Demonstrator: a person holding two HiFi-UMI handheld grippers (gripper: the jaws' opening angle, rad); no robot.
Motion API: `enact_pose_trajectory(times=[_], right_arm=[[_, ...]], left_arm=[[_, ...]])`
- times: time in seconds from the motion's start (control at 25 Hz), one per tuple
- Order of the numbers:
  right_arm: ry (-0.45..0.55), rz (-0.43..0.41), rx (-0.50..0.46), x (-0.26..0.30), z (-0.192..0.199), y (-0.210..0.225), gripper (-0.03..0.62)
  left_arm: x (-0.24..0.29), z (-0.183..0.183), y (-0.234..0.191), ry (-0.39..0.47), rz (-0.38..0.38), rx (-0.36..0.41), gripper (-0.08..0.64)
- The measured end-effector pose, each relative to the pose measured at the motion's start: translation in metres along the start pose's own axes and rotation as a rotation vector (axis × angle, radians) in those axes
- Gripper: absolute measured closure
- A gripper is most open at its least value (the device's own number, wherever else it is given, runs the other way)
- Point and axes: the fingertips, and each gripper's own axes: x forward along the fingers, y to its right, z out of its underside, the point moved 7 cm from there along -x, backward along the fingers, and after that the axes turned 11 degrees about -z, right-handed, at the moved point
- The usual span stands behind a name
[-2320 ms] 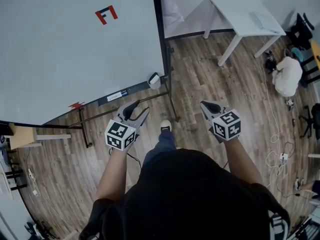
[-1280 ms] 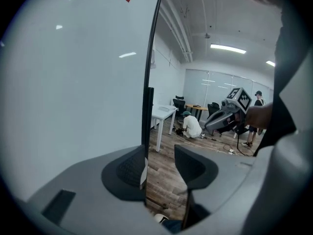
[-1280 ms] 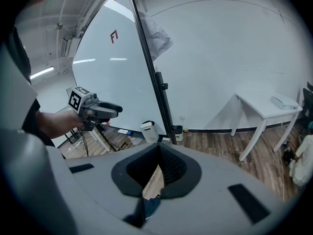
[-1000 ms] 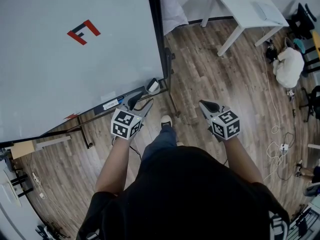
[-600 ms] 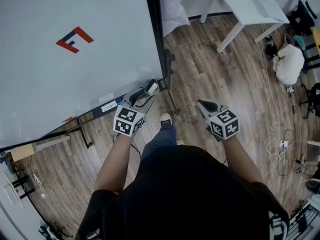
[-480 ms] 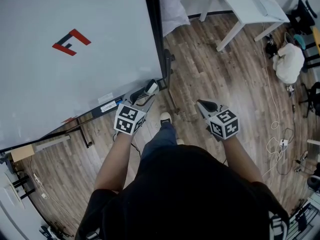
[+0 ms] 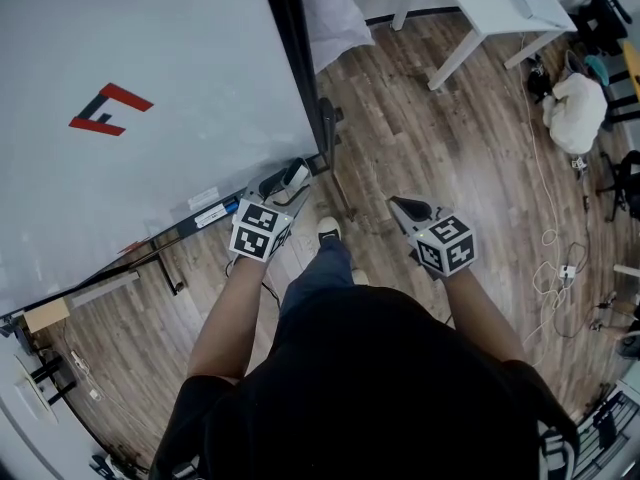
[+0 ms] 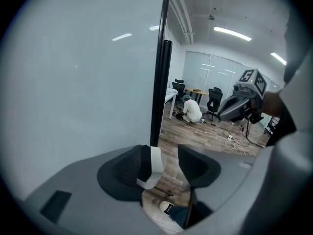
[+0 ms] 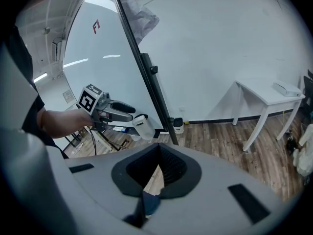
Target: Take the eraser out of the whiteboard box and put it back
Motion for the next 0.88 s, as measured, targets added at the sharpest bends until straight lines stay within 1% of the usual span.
enact_pose_trajectory(times=[0.24, 0.4, 0.72, 0.88], right_arm=[[-0.01, -0.001, 0.014, 0.007, 0.002, 0.001, 0.597], [-0.013, 0.004, 0.016, 0.01, 0.002, 0.003, 0.597], [-0.017, 0.023, 0.025, 0.008, 0.003, 0.009, 0.597], [-0.02, 0.025, 0.025, 0.008, 0.004, 0.008, 0.597]], left_arm=[[0.016, 0.006, -0.005, -0.034, -0.005, 0.023, 0.314], [0.025, 0.01, -0.008, -0.046, -0.01, 0.018, 0.314], [0.036, 0.015, -0.007, -0.064, 0.004, 0.016, 0.316], [0.037, 0.017, -0.01, -0.07, 0.003, 0.011, 0.33]])
